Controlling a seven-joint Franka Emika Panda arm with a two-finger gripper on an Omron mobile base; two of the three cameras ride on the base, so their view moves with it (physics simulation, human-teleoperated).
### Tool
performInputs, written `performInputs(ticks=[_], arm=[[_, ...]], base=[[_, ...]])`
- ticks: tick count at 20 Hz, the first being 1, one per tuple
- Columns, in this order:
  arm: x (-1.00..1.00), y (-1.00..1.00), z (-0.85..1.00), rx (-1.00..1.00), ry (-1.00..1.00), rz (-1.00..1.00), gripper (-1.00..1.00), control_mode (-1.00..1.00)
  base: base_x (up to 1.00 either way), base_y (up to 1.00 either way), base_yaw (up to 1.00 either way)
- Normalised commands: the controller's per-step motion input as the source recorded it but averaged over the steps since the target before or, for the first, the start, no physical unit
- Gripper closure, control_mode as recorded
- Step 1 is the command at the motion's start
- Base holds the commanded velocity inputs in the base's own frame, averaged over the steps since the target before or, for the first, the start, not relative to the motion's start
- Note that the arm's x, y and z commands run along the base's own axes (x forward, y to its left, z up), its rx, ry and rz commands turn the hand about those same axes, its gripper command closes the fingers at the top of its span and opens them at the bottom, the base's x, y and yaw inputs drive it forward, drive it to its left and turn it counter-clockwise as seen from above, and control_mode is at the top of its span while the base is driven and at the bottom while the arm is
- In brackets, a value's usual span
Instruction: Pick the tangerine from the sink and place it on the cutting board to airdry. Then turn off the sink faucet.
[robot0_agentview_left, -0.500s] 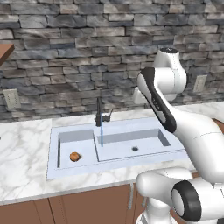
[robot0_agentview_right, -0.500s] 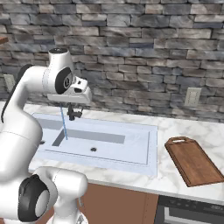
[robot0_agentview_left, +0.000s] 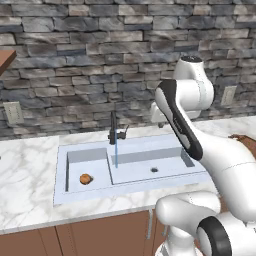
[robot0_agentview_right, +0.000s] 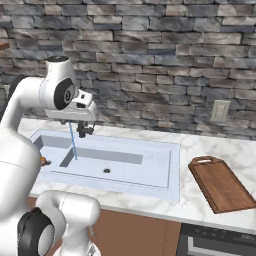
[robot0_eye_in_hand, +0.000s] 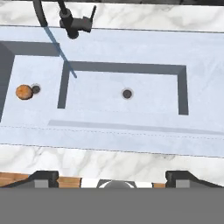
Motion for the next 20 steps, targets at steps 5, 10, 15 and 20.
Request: performInputs(ticks=[5,10,15,20], arm=[[-0.48,0.64,-0.03,-0.03,-0.05,0.01,-1.00,-1.00],[-0.32,0.62,-0.06,-0.01,-0.01,0.04,-1.00,-1.00],[-0.01,0.72,0.01,0.05,0.05,0.06,-1.00,-1.00],[0.00,0.57,0.08,0.08,0.07,0.14,-1.00,-1.00]], base=[[0.00,0.00,0.00],[0.00,0.00,0.00],[0.00,0.00,0.00],[0.00,0.00,0.00]])
